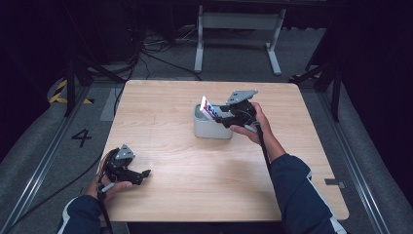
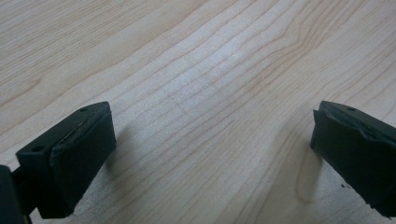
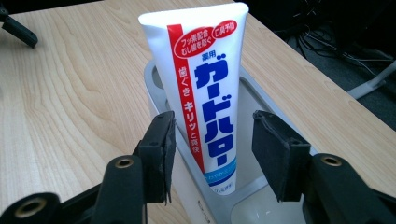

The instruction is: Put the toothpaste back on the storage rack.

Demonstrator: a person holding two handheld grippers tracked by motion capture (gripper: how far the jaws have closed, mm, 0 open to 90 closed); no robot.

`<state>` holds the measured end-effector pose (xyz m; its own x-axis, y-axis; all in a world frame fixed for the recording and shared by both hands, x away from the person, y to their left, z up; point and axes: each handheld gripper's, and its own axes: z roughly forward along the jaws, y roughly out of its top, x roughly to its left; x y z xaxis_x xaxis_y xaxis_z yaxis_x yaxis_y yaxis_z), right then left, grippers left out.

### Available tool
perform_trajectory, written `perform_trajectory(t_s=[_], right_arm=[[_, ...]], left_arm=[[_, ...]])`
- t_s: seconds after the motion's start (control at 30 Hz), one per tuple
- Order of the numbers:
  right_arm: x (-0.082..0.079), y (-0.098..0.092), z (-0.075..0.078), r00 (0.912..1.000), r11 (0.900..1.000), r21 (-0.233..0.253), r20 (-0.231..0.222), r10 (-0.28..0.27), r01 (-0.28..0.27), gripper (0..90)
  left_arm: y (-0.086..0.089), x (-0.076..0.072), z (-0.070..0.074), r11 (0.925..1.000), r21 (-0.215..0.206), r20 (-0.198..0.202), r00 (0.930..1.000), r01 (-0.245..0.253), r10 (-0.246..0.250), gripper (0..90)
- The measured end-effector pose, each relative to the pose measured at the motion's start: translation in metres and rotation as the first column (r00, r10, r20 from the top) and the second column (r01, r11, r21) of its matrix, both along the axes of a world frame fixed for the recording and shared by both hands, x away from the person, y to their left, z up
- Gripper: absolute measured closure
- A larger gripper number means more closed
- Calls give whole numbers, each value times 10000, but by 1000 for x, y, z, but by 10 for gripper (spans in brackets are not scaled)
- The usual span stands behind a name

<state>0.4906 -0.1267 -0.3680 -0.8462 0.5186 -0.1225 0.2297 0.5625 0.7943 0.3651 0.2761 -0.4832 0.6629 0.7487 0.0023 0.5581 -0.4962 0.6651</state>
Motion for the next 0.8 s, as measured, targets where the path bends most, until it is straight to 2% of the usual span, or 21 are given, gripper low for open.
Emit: perform_trajectory(t_s=[0.37,0.8], right_arm=[[-12,-3,8,9997,9999,-62,234,112,-111,463],[-34,-24,16,9990,9993,-378,441,98,-82,430]], left_arm=[[0,0,0,10000,-21,-13,10000,-27,27,4],[0,0,0,10000,5,12,10000,-34,34,4]])
